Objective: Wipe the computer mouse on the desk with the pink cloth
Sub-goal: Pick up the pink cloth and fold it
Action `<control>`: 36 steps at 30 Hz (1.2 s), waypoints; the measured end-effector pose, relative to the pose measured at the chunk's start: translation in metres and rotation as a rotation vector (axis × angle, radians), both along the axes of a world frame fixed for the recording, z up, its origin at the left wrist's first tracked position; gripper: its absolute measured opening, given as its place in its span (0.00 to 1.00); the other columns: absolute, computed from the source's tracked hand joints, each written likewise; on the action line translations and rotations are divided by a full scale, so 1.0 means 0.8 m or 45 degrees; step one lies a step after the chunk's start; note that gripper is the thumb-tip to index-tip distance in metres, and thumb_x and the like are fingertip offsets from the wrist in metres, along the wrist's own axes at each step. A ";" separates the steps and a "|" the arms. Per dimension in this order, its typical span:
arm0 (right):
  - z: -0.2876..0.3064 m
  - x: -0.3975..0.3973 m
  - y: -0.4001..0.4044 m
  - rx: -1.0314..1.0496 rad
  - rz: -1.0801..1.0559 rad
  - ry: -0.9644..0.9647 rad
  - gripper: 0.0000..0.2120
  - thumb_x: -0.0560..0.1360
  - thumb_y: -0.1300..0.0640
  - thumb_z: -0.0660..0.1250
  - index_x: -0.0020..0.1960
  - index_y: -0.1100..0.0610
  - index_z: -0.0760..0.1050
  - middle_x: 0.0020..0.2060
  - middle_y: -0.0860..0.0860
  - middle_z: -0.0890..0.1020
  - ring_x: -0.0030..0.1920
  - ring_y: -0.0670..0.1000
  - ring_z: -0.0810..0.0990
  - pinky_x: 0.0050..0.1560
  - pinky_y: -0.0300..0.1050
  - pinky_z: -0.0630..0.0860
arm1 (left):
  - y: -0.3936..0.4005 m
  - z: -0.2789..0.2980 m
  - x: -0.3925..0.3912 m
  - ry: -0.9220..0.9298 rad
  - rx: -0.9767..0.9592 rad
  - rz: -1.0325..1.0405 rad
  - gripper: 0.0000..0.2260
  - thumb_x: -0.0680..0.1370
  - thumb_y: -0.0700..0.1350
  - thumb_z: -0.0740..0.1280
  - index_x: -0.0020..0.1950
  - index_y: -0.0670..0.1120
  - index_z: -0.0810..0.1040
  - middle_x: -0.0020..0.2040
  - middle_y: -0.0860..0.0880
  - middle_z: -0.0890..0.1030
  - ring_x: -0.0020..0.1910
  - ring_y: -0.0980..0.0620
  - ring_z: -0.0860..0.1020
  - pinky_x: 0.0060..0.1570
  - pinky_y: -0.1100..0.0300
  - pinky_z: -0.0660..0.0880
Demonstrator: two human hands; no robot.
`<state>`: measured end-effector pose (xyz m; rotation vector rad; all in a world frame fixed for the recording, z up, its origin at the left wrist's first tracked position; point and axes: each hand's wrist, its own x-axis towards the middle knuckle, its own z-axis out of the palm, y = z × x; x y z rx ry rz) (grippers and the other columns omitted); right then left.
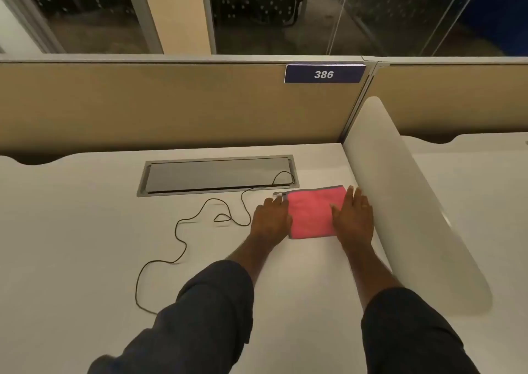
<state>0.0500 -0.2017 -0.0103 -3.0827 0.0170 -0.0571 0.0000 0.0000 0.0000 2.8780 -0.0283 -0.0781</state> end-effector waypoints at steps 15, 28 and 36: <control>-0.012 0.041 0.004 0.210 -0.284 0.149 0.19 0.75 0.51 0.68 0.60 0.62 0.73 0.56 0.60 0.77 0.58 0.61 0.75 0.56 0.52 0.72 | -0.032 -0.014 0.064 0.310 -0.369 0.648 0.17 0.76 0.53 0.69 0.61 0.45 0.76 0.57 0.47 0.81 0.55 0.44 0.81 0.50 0.54 0.76; -0.002 0.059 -0.025 1.059 -0.578 0.493 0.10 0.65 0.63 0.77 0.44 0.63 0.80 0.42 0.58 0.81 0.36 0.54 0.77 0.38 0.43 0.72 | -0.027 -0.031 0.070 0.467 -1.189 1.024 0.15 0.70 0.47 0.74 0.53 0.42 0.80 0.50 0.44 0.83 0.45 0.45 0.80 0.41 0.59 0.72; 0.021 0.008 -0.020 1.695 -0.558 0.658 0.22 0.69 0.72 0.72 0.62 0.66 0.77 0.54 0.62 0.82 0.48 0.59 0.81 0.50 0.51 0.78 | 0.023 -0.013 0.013 0.518 -1.739 0.887 0.05 0.75 0.42 0.71 0.42 0.45 0.76 0.42 0.43 0.77 0.42 0.47 0.75 0.45 0.54 0.70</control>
